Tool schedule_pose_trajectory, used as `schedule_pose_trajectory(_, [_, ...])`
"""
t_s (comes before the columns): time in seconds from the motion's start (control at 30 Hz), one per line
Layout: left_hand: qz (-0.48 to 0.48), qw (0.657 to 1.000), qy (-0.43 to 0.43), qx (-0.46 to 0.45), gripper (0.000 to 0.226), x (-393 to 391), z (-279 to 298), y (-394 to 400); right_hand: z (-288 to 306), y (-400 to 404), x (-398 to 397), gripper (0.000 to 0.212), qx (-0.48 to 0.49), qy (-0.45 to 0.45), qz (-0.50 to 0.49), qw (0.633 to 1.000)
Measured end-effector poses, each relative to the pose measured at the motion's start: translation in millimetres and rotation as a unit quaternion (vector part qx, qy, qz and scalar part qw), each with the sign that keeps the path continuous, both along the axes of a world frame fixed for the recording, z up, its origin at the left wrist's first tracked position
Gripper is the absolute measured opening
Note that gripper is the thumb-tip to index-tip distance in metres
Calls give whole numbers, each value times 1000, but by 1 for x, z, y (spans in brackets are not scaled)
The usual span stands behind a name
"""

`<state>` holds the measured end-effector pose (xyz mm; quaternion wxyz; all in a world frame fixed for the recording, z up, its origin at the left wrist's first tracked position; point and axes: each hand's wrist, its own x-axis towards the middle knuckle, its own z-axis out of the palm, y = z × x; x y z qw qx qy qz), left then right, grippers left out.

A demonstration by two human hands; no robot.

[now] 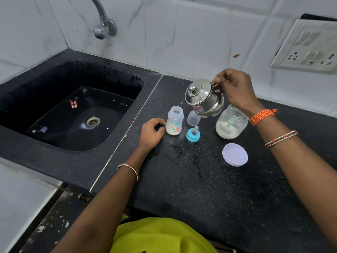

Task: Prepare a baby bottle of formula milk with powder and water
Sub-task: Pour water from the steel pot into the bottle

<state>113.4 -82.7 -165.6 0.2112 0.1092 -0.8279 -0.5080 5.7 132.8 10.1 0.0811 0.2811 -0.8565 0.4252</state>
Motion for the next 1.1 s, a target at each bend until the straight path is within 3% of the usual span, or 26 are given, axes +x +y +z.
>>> schedule_pose_trajectory(0.13, [1,1000,-4,-2,25,0,-1,0,2,3,0,23,-8,-6,0,1000])
schedule_pose_trajectory(0.3, [-1,1000,-10,0,26,-1,-3,-1,1,4,-1,9,-16,0,2,1000])
schedule_pose_trajectory(1.1, [-6,1000,-18,-1,30,-1,-4,-1,2,1,-1,10,-18,6,3,1000])
